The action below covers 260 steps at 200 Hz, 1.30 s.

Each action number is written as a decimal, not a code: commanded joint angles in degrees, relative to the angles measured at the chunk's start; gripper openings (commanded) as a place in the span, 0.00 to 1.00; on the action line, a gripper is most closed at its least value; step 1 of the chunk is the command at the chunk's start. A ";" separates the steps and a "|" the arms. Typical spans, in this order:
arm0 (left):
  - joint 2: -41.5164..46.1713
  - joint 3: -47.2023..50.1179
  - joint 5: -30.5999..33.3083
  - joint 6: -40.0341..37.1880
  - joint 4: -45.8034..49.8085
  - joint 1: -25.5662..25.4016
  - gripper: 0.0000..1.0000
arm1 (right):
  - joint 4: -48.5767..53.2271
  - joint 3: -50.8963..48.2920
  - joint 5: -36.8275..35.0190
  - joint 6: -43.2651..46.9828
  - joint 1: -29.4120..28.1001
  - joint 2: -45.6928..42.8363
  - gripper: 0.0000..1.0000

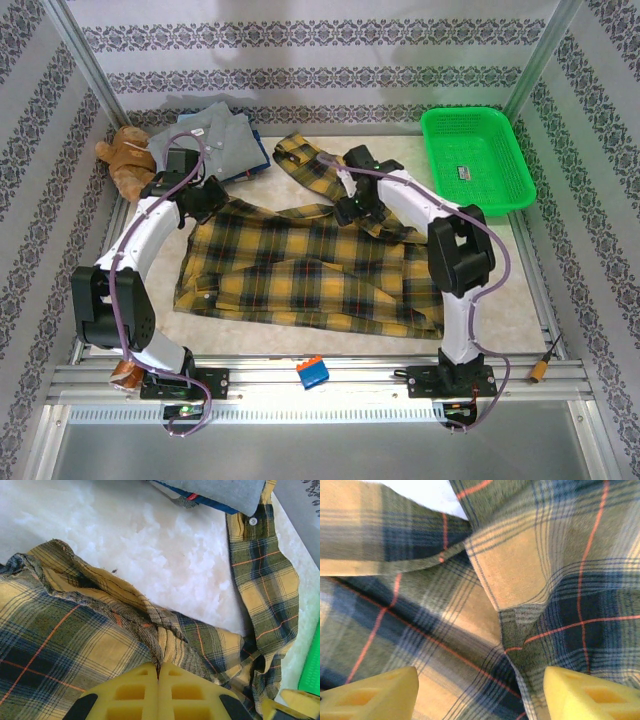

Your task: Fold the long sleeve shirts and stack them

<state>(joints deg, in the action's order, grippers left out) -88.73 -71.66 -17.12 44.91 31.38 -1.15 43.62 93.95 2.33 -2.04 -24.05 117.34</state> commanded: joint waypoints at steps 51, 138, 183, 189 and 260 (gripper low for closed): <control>-0.60 -1.66 -0.46 -3.05 1.85 1.68 0.00 | -2.27 6.10 -10.06 -1.95 -2.42 6.89 0.60; -1.53 -1.26 -1.16 -3.47 0.62 2.97 0.00 | 1.53 17.34 -19.17 -1.40 -3.24 14.60 0.47; -2.72 -1.88 -1.68 -3.49 -0.10 3.80 0.00 | 1.49 17.33 -18.33 -1.23 -3.17 14.42 0.46; -3.00 -2.11 -1.69 -3.51 -0.12 3.78 0.00 | 1.59 17.30 -18.32 -1.20 -3.30 14.54 0.45; -5.66 -4.27 -1.71 -3.80 -0.31 4.24 0.00 | 3.32 19.16 -22.00 -2.18 -3.15 15.17 0.22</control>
<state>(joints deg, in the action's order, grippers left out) -93.76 -73.82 -18.85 42.37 31.48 2.02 44.99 111.09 -16.32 -3.25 -27.16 132.07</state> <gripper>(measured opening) 0.061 0.269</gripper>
